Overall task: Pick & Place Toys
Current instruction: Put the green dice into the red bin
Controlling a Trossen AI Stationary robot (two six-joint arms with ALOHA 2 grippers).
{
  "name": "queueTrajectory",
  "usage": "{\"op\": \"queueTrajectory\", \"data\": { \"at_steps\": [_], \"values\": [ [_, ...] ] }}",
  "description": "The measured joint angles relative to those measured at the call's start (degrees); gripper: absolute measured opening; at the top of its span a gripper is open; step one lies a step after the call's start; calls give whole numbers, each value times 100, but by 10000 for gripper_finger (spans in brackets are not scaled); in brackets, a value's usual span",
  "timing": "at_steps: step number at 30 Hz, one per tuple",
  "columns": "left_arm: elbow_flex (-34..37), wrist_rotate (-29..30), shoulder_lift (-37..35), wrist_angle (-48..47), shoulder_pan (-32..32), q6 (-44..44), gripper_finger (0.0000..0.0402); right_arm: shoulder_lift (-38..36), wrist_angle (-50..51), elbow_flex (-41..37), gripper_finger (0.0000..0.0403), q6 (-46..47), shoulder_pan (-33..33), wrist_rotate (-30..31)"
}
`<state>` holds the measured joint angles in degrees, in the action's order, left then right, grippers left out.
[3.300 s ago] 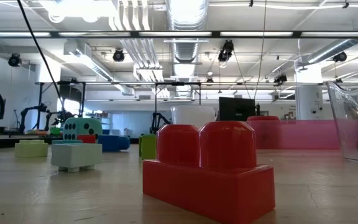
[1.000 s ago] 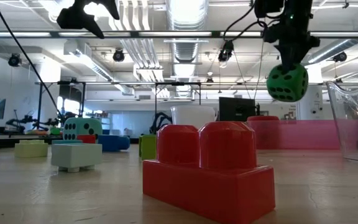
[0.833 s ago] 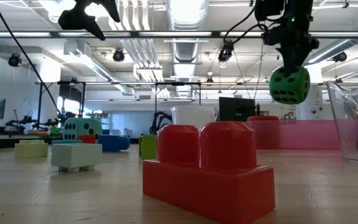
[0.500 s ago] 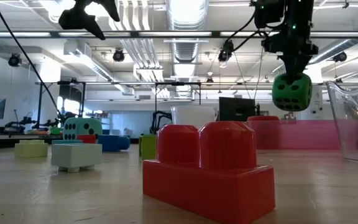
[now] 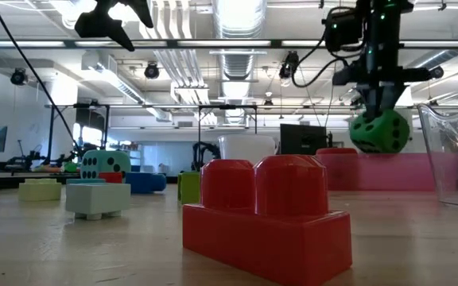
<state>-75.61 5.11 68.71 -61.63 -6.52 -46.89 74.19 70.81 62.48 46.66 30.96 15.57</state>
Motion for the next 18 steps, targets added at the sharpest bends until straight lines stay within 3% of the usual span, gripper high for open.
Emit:
{"op": "queueTrajectory", "data": {
  "at_steps": [9, 18],
  "values": [
    [2, -2, 0, -5, 0, 23, 285, 223, -441, -121, 100, 988, 35, 394],
    [2, -23, 0, -198, 0, 44, 285, -635, -969, -722, 100, 1359, 179, 272]
  ]
}}
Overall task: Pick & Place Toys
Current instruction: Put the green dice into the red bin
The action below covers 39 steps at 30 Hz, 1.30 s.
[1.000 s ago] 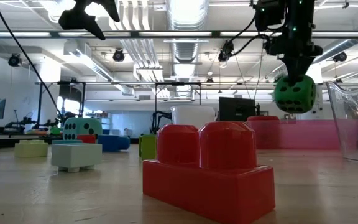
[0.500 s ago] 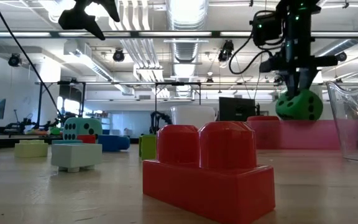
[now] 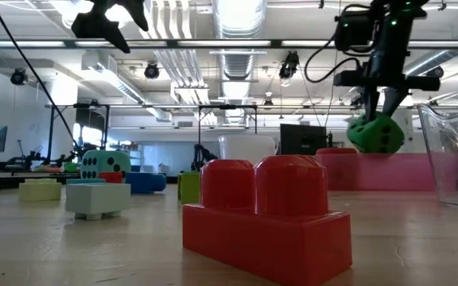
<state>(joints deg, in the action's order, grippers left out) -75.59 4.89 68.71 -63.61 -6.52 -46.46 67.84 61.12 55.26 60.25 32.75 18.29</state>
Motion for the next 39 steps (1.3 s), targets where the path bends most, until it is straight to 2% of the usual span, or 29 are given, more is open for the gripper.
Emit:
{"op": "queueTrajectory", "data": {
  "at_steps": [7, 12, 20, 28, 39],
  "values": [
    [0, 2, 0, -17, 0, 60, 285, -996, -1107, -931, 99, 204, 229, -509],
    [0, 0, 0, -16, 0, 109, 285, -1350, -1259, -1294, 99, 249, 432, -780],
    [0, -2, 0, -14, 0, 125, 285, -1396, -1331, -1456, 99, -83, 844, -1246],
    [0, -107, 0, -16, 0, 125, 285, -1399, -2046, -1829, 99, -272, 1337, -1810],
    [0, -108, 0, -16, 0, 125, 285, -1305, -2277, -2039, 95, -374, 1421, -2018]
  ]
}}
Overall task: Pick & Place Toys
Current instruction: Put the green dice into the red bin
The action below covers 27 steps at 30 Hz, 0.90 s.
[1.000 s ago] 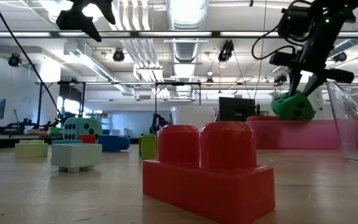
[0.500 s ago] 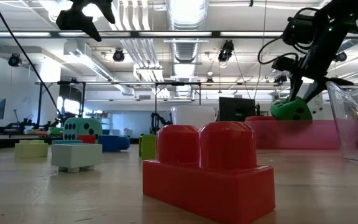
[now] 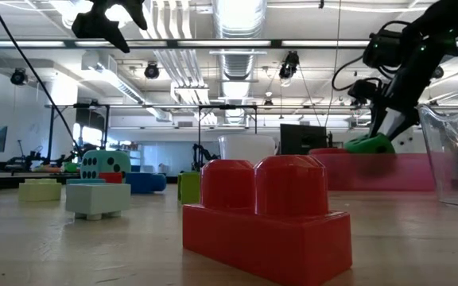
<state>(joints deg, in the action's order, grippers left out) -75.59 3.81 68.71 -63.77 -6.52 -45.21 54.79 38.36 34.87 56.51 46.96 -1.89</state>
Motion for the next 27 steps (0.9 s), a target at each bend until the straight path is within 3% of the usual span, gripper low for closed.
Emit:
{"op": "queueTrajectory", "data": {
  "at_steps": [7, 27],
  "values": [
    [0, 1, 0, 0, 0, -2, 285, 74, -476, -263, 95, 26, -5, -129],
    [0, 1, 0, 2, 0, -15, 285, 74, -591, -397, 95, -57, -7, -179]
  ]
}}
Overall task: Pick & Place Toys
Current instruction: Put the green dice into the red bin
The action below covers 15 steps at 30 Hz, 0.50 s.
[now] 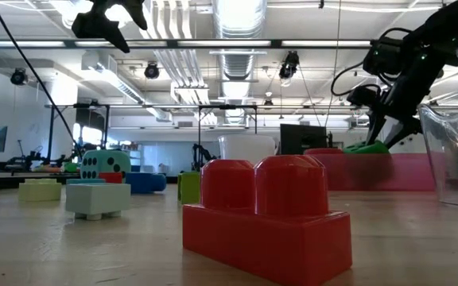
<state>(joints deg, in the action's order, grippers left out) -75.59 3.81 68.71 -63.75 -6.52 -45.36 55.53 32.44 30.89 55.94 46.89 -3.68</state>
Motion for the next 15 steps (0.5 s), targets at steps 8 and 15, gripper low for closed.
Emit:
{"op": "queueTrajectory", "data": {
  "at_steps": [8, 15],
  "values": [
    [0, 0, 0, 0, 0, 0, 285, 0, -5, -4, 91, -151, 0, 0],
    [0, 0, 0, 0, 0, 0, 285, 0, -7, -4, 200, -213, 2, 21]
  ]
}}
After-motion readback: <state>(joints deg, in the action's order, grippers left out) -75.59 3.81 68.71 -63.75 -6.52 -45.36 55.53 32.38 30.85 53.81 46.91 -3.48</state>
